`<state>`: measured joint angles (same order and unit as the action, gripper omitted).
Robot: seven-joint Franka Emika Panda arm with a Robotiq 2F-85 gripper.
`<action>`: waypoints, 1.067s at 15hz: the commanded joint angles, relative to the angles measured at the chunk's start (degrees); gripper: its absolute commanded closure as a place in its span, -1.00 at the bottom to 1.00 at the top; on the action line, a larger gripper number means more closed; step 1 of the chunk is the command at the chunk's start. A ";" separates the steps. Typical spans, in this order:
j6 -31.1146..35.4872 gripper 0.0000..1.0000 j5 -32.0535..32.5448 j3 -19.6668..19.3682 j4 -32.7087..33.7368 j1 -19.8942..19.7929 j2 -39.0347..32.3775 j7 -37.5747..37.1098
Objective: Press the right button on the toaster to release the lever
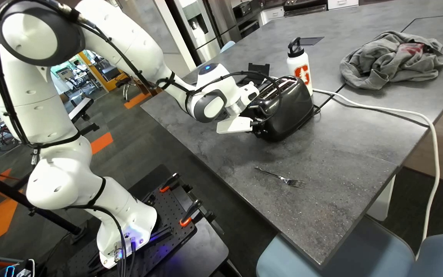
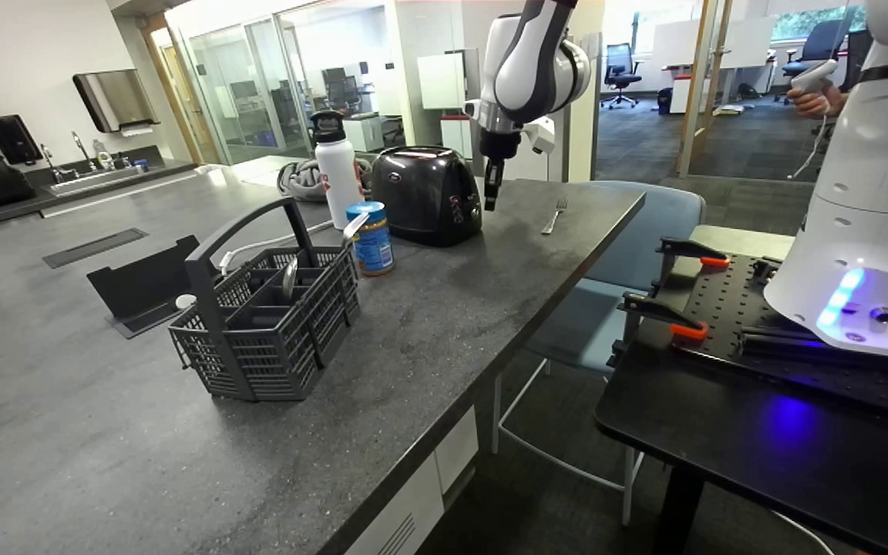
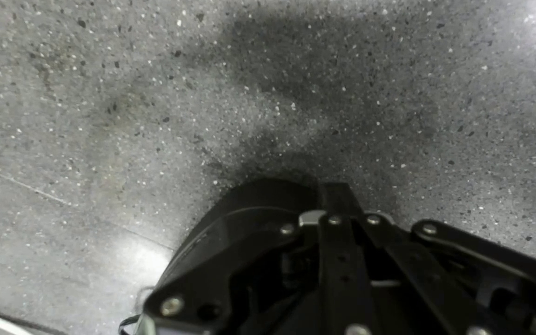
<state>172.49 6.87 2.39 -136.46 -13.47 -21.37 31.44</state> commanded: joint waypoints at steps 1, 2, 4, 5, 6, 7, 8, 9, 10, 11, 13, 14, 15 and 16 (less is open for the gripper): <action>2.52 1.00 0.71 2.24 0.27 -2.73 -1.01 0.47; 2.88 1.00 0.65 2.71 0.35 -3.30 -1.20 0.60; 3.42 1.00 0.43 4.14 0.43 -4.87 -1.42 0.97; 3.72 1.00 0.34 4.95 0.46 -5.74 -1.53 1.13; 4.21 1.00 0.25 5.87 0.51 -6.75 -1.71 1.37; 4.54 1.00 0.34 6.36 0.50 -7.34 -1.76 1.23; 4.71 1.00 0.43 6.90 0.45 -8.02 -1.68 1.19; 4.90 1.00 0.45 7.35 0.47 -8.59 -1.76 1.19; 4.99 1.00 0.45 7.82 0.52 -9.19 -1.80 1.26; 5.16 1.00 0.44 8.19 0.54 -9.64 -1.82 1.24; 5.42 1.00 0.32 8.98 0.74 -10.62 -2.08 1.32; 5.54 1.00 0.36 9.22 0.69 -10.91 -2.04 1.25; 5.86 1.00 0.37 9.62 0.79 -11.42 -2.23 1.32; 6.22 1.00 0.43 9.94 0.96 -11.79 -2.55 1.30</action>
<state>176.21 6.89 10.55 -136.13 -23.13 -22.69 31.44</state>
